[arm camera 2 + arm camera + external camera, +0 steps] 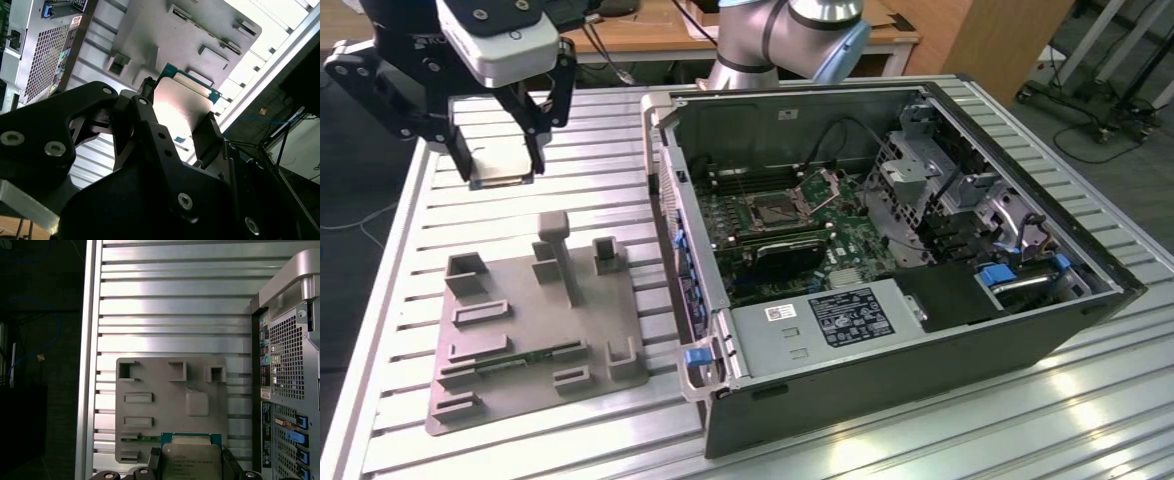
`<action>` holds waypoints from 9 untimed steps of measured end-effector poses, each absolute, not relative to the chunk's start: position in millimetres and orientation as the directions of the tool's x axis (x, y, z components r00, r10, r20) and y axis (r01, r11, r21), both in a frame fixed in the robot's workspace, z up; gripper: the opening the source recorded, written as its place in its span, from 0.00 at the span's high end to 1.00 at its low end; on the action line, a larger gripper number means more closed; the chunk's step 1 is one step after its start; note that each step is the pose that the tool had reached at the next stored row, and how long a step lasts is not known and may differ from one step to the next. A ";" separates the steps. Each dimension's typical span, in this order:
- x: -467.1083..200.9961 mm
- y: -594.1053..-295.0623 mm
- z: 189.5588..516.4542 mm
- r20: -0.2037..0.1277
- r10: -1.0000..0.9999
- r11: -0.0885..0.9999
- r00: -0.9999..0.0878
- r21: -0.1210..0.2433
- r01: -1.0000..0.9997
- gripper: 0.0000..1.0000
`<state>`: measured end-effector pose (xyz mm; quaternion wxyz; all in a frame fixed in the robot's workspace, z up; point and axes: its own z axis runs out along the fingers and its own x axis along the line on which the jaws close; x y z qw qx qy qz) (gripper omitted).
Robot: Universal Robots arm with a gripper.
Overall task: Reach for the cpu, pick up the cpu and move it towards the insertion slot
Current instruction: 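Pick up the cpu and move it towards the insertion slot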
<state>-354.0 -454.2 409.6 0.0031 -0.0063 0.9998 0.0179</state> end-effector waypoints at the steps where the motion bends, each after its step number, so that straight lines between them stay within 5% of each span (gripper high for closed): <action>1: -353.7 -454.2 409.6 -0.006 -0.012 0.999 -1.000 0.036 -0.013 0.45; 9: -351.1 -454.2 409.6 -0.006 -0.013 0.999 -1.000 0.036 -0.013 0.45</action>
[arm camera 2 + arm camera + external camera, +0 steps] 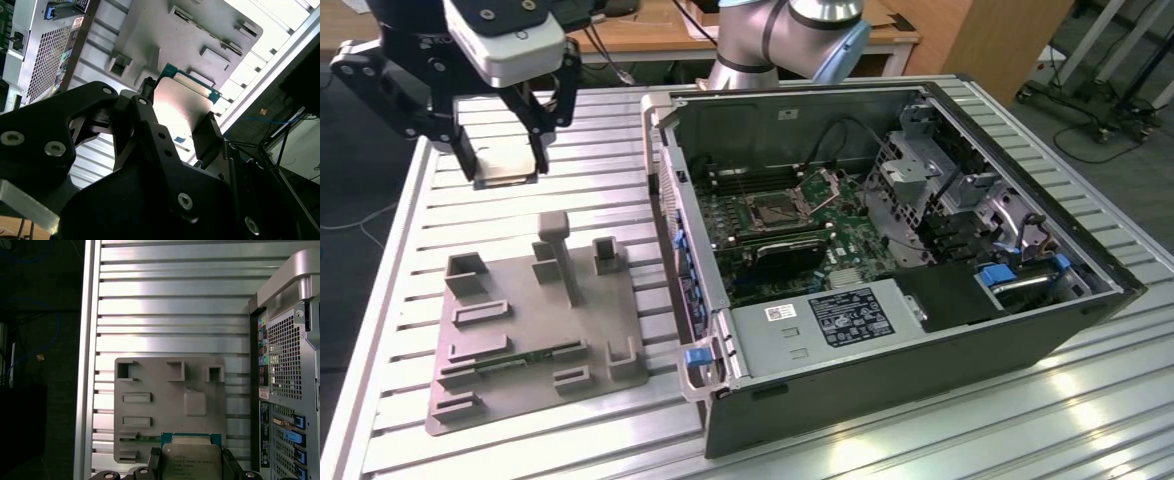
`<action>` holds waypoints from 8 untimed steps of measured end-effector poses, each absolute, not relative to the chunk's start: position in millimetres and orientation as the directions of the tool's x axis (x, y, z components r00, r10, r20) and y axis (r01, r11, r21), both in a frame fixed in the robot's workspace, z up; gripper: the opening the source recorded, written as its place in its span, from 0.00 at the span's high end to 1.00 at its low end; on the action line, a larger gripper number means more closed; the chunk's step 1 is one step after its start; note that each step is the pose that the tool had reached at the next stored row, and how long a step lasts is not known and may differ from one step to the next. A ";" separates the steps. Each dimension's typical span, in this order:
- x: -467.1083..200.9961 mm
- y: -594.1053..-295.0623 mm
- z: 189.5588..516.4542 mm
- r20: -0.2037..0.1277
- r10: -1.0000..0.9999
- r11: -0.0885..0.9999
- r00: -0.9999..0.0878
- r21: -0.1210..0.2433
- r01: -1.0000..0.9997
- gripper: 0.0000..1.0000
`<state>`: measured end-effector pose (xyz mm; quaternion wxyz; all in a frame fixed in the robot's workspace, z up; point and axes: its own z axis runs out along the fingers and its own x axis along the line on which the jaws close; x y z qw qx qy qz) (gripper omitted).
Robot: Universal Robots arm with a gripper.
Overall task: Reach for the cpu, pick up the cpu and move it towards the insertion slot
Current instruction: 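Pick up the cpu and move it towards the insertion slot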
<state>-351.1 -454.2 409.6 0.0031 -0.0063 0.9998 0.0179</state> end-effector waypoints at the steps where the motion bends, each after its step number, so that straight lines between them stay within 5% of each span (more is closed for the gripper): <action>1: -350.7 -454.2 409.6 -0.006 -0.013 0.999 -1.000 0.036 -0.013 0.45; 8: -348.1 -454.2 409.6 -0.006 -0.013 0.999 -1.000 0.036 -0.013 0.45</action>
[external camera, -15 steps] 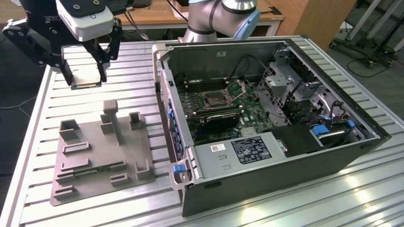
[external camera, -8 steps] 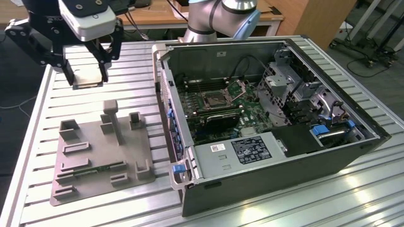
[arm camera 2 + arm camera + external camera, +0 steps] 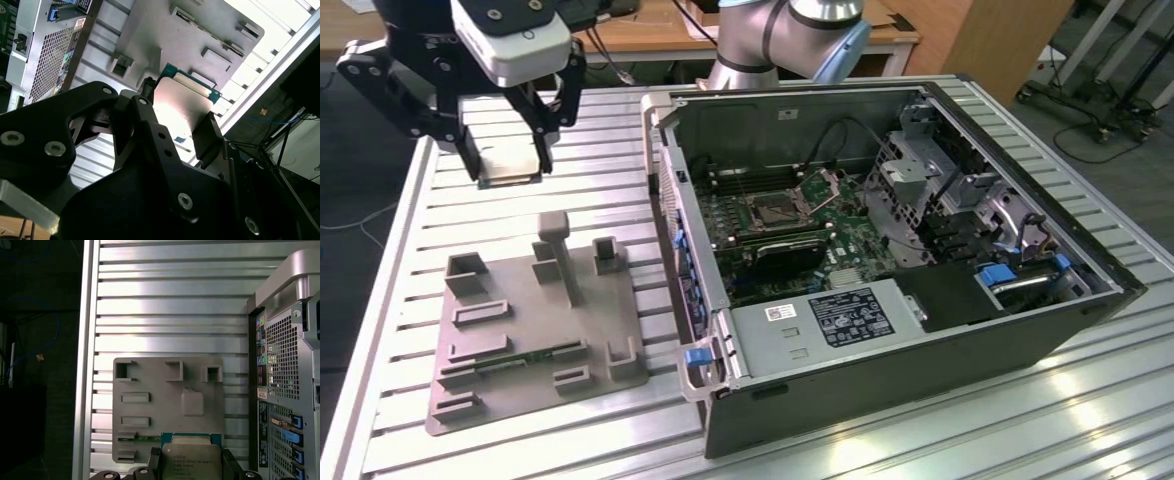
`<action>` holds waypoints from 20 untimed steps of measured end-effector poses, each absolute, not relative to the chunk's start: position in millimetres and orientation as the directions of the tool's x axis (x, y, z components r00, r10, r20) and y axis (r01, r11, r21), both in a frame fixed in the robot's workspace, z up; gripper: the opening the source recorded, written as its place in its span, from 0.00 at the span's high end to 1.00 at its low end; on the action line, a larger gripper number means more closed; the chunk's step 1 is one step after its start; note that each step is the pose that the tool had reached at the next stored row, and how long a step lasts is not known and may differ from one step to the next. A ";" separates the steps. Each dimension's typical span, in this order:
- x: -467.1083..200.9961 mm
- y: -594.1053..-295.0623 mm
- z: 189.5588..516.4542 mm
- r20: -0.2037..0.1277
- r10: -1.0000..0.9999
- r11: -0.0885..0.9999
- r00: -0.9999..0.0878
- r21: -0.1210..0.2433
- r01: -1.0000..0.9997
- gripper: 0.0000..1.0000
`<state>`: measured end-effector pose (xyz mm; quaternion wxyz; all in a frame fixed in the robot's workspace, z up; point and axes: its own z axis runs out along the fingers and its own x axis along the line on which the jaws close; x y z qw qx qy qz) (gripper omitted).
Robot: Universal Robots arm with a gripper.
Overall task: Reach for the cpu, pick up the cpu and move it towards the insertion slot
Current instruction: 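Pick up the cpu and move it towards the insertion slot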
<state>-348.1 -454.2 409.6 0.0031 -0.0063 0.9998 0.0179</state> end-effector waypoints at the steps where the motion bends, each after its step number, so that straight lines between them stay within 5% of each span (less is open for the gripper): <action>1: -347.6 -454.2 409.6 -0.006 -0.013 0.999 -1.000 0.036 -0.013 0.45; 20: -333.9 -454.2 409.6 -0.006 -0.013 0.999 -1.000 0.036 -0.013 0.45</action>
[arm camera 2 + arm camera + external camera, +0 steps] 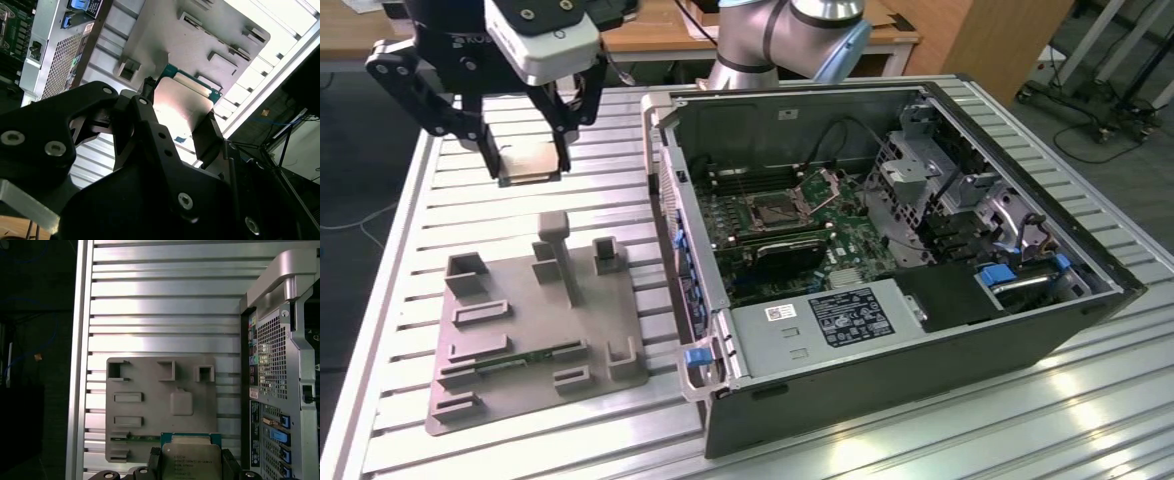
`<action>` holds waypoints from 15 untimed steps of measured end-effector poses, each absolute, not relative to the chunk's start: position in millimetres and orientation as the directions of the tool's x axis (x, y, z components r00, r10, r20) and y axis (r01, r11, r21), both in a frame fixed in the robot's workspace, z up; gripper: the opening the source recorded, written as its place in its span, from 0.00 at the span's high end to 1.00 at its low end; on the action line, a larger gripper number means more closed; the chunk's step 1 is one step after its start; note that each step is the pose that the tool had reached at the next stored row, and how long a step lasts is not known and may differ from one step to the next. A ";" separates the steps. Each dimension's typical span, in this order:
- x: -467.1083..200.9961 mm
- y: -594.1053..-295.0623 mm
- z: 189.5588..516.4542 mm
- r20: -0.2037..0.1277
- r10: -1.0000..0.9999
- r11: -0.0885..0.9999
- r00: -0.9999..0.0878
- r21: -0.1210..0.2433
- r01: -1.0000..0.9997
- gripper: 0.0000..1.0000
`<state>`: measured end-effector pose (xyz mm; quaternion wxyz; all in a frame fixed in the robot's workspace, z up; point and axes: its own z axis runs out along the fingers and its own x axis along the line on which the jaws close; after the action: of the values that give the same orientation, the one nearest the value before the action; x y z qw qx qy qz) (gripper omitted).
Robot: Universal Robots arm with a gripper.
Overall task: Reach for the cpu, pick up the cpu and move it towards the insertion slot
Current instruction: 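Pick up the cpu and move it towards the insertion slot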
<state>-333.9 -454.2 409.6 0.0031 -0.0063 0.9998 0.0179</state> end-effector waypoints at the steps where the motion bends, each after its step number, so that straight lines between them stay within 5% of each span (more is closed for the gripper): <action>1: -333.3 -454.2 409.6 -0.006 -0.013 0.999 -1.000 0.036 -0.013 0.45; 15: -328.0 -454.2 409.6 -0.006 -0.013 0.999 -1.000 0.036 -0.013 0.45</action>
<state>-328.0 -454.2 409.6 0.0031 -0.0063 0.9998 0.0179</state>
